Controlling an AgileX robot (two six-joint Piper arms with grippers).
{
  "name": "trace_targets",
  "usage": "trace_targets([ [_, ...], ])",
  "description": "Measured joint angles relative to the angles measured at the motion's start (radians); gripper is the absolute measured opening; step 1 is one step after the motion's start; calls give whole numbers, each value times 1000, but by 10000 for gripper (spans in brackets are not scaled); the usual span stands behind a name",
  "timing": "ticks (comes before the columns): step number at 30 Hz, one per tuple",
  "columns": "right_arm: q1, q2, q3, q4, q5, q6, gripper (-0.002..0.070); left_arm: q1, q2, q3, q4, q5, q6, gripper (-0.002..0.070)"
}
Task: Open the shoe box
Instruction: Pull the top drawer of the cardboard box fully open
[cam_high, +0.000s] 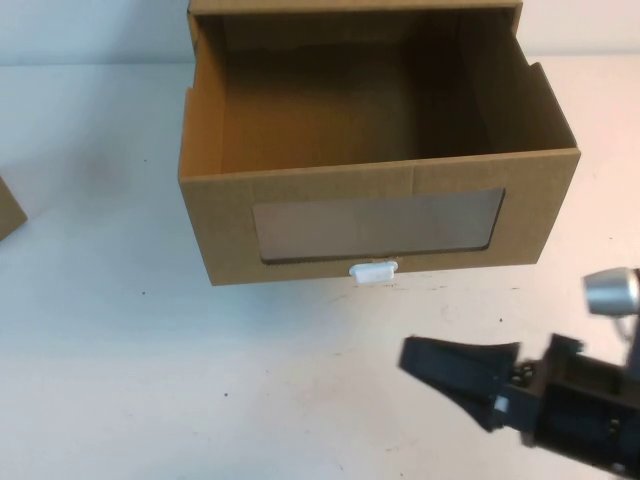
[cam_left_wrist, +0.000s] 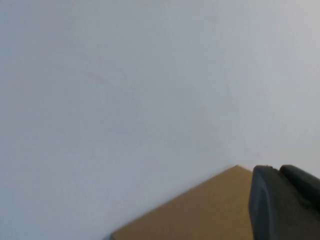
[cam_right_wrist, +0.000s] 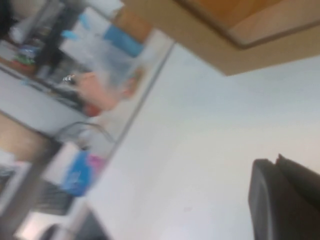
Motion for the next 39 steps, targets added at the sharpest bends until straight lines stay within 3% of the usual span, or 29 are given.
trace_targets([
  [4, 0, -176, -2, -66, 270, -14, -18, 0, -119, 72, 210, 84, -133, -7],
  [9, 0, -427, -42, -193, 684, -19, -18, 0, -297, 313, 281, 93, -164, -7],
  [16, 0, -668, -146, -217, 1119, -75, -18, 0, -643, 896, 294, -159, -170, -7],
  [20, 0, -708, -211, -217, 1176, -175, -18, 0, -836, 1191, 296, -263, -192, -7],
  [26, 0, -716, -269, -224, 1225, -229, -18, 0, -1035, 1507, 299, -270, -251, -7],
  [39, 0, -716, -325, -10, 1426, -627, -18, 0, -1455, 1901, 341, -270, -381, -7],
])
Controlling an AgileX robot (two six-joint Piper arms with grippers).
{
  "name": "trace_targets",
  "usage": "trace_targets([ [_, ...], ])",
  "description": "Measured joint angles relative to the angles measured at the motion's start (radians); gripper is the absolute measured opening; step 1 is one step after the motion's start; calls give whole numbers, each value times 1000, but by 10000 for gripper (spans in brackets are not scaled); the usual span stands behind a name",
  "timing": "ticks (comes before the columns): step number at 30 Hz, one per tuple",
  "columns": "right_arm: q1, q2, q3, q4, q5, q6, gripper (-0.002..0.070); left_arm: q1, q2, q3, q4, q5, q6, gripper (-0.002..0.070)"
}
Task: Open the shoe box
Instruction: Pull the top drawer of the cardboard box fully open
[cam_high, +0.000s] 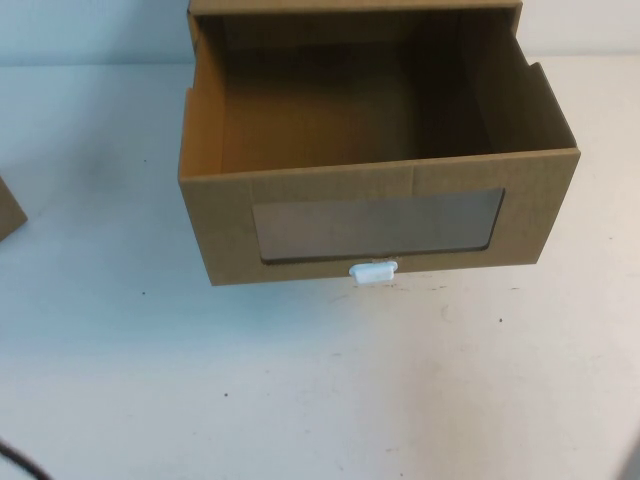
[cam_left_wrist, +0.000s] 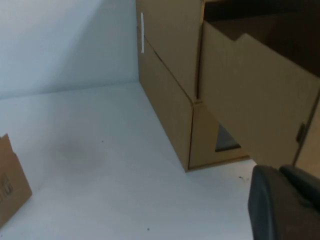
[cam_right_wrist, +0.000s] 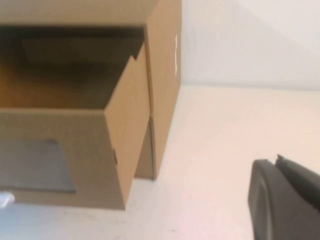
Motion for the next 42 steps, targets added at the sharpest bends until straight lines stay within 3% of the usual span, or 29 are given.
trace_targets([
  [12, 0, -1, -49, 322, 61, -372, -18, 0, -171, 207, 57, 41, -71, -7],
  [26, 0, -1, -51, 366, 3, -439, -18, 0, -171, 272, 62, 104, -73, -7],
  [35, 0, 9, -51, 514, 3, -561, -18, 0, -171, 272, 62, 113, -73, -7],
  [42, 0, 18, -51, 525, 106, -618, -18, 0, -171, 272, 62, 115, -73, -7],
])
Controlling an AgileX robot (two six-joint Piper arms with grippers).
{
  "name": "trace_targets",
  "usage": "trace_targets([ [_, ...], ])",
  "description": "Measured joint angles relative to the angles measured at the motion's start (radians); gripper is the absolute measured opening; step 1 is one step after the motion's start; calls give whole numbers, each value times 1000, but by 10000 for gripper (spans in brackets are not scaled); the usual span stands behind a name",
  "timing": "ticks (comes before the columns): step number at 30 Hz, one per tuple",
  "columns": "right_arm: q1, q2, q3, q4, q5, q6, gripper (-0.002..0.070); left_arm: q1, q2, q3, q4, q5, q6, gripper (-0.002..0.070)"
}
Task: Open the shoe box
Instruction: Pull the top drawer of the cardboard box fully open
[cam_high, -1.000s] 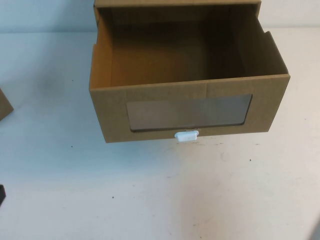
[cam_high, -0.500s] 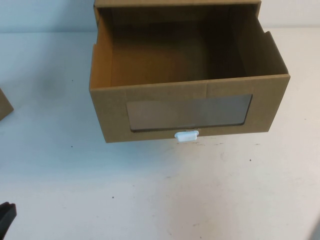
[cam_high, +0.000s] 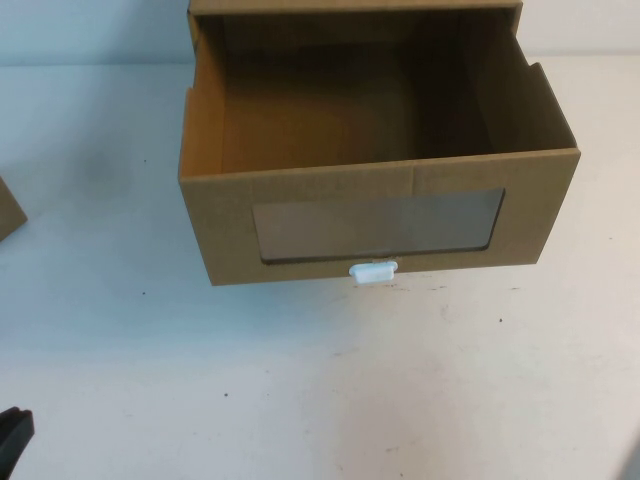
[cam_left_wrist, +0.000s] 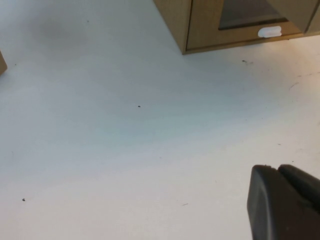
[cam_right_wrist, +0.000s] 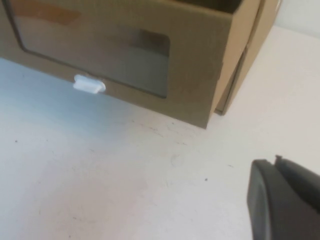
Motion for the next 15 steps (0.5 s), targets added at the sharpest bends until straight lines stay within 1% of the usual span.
trace_targets([
  [7, 0, 0, 0, 1, -14, -18, -18, 0, 0, 0, 2, 0, 0, -7],
  [11, 0, 0, 29, 15, -89, -28, -18, 0, 0, 0, 2, 0, 0, -7],
  [15, -14, -24, 105, 28, -230, -30, -18, 0, 0, 0, 2, 0, 0, -7],
])
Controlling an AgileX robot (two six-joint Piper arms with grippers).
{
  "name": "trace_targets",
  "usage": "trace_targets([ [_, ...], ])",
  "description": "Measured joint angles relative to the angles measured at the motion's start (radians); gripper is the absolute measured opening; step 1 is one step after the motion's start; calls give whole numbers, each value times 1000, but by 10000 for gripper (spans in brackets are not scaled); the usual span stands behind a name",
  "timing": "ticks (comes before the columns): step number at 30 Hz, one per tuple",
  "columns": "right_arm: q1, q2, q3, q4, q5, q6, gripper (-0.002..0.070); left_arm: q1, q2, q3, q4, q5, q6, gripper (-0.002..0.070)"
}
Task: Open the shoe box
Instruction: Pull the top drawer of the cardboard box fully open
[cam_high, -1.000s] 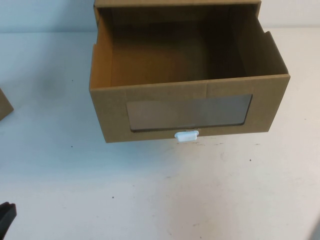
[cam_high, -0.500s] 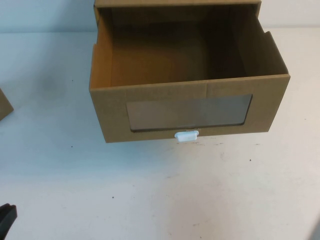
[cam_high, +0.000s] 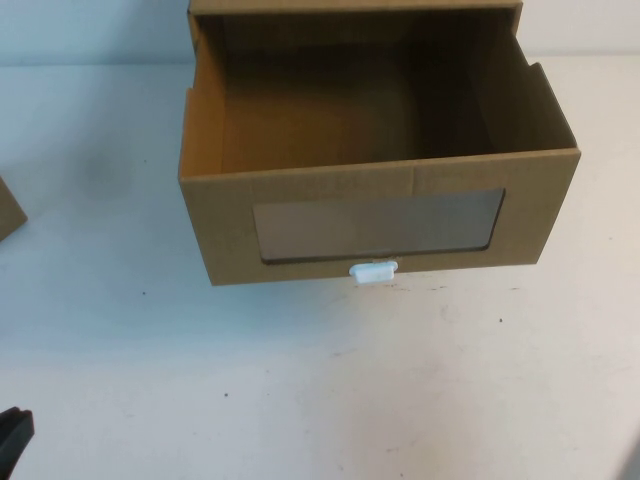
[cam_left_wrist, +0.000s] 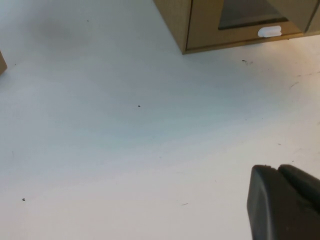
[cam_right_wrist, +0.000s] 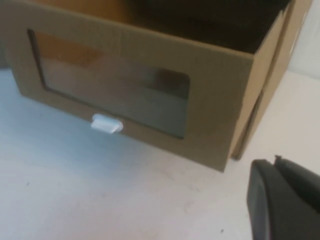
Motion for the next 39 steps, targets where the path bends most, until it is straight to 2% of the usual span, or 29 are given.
trace_targets([
  [5, -177, -97, 172, 5, -202, -2, -18, 0, 0, 0, 0, 2, 0, -7],
  [10, -434, -235, 357, 17, -367, -2, -18, 0, 0, 0, 0, 4, 0, -7],
  [15, -605, -364, 485, 62, -429, -2, -18, 0, 0, 0, 0, 4, 0, -7],
  [21, -635, -403, 565, 122, -455, -2, -18, 0, 0, 0, 0, 4, 0, -7],
  [24, -637, -411, 633, 217, -451, -67, -18, 0, 0, 0, 0, 4, 0, -7],
  [28, -673, -476, 656, 278, -336, -158, -18, 0, 0, 0, 0, 4, 0, -7],
  [34, -752, -486, 660, 283, -192, -180, -18, 0, 0, 0, 0, 4, 0, -7],
  [39, -756, -486, 660, 300, -144, -184, -18, 0, 0, 0, 0, 4, 0, -7],
])
